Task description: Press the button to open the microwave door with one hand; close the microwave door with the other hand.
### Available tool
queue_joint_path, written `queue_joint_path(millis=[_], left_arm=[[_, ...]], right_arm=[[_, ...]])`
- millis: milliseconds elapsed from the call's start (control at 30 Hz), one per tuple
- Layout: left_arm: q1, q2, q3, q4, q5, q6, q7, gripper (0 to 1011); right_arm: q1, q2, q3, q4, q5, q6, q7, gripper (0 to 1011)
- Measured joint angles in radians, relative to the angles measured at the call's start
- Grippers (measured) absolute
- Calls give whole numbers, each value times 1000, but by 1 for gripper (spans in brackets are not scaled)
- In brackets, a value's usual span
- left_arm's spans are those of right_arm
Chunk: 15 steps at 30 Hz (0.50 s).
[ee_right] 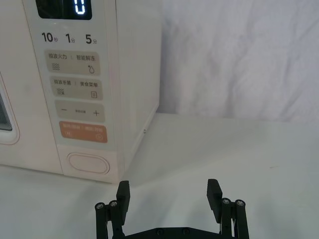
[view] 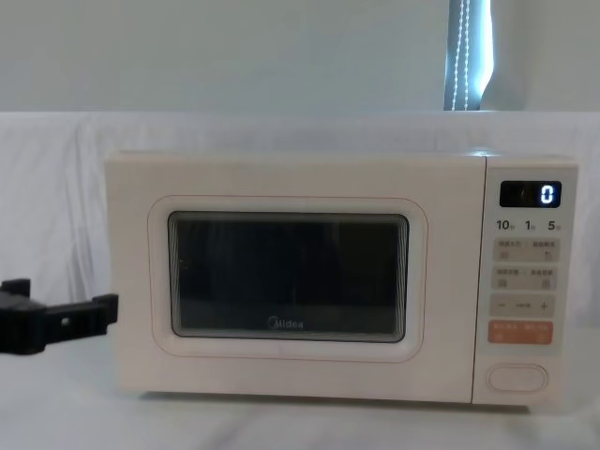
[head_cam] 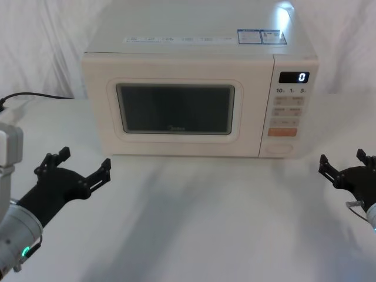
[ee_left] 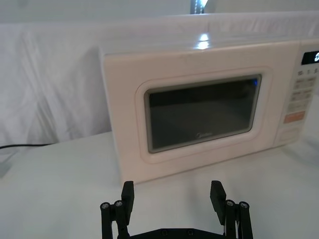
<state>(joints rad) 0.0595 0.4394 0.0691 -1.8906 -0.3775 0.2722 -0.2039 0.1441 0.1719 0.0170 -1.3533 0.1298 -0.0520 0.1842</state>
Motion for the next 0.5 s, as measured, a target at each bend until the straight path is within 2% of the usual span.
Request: queue_joint_path(millis=[500], left_arm=[[43, -46, -21, 43, 33, -50, 35, 1001]], right_arm=[[0, 0, 0, 0, 0, 0, 0, 1002]])
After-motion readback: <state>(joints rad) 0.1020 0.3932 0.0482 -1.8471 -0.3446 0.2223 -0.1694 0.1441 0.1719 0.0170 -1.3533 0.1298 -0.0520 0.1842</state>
